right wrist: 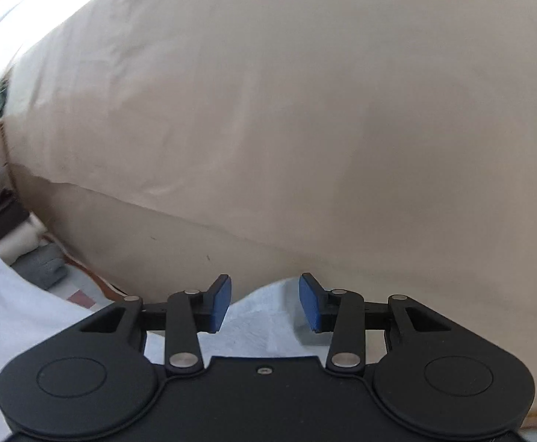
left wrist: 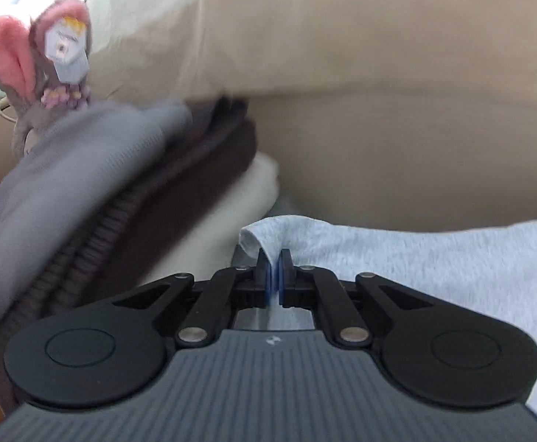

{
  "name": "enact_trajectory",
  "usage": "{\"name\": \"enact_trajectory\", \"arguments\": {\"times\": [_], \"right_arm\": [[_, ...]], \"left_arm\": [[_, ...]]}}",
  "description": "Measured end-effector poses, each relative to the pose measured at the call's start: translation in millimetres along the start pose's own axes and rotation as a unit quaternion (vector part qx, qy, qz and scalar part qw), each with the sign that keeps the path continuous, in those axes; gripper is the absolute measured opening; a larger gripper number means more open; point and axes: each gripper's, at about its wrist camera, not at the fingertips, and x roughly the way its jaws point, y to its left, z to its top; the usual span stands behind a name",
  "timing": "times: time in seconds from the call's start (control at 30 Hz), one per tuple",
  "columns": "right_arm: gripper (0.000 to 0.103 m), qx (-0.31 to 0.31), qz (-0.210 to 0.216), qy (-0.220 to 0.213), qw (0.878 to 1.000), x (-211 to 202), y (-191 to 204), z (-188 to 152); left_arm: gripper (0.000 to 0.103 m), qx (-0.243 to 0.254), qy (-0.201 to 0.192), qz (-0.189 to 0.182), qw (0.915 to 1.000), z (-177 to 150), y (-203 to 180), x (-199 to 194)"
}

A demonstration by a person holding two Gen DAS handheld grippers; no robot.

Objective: Fold clothes

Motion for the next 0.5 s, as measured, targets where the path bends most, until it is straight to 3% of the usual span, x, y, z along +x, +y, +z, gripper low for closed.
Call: {"name": "enact_trajectory", "arguments": {"times": [0.1, 0.2, 0.27, 0.4, 0.5], "right_arm": [[0.047, 0.048, -0.005, 0.032, 0.998, -1.8, -17.7, -40.9], [0.048, 0.073, -0.02, 0.079, 0.994, -11.1, -41.2, -90.2], [0.048, 0.087, -0.036, 0.109, 0.99, -20.9, -58.6, -120.0], [0.048, 0.14, -0.05, 0.144, 0.978, -45.6, -94.5, -164.9], [0.048, 0.173, -0.055, 0.162, 0.97, -49.5, -106.0, -177.7]], "left_arm": [[0.009, 0.04, 0.054, 0.059, 0.996, -17.2, -13.8, 32.2], [0.009, 0.015, 0.111, 0.05, 0.9925, -35.8, -6.8, 33.1], [0.012, -0.033, 0.117, -0.009, 0.9926, -46.4, 7.3, 14.2], [0.035, -0.048, 0.12, -0.089, 0.9877, -72.0, 6.6, -25.8], [0.036, -0.055, 0.161, -0.156, 0.9731, -95.6, -6.5, -39.9]]}}
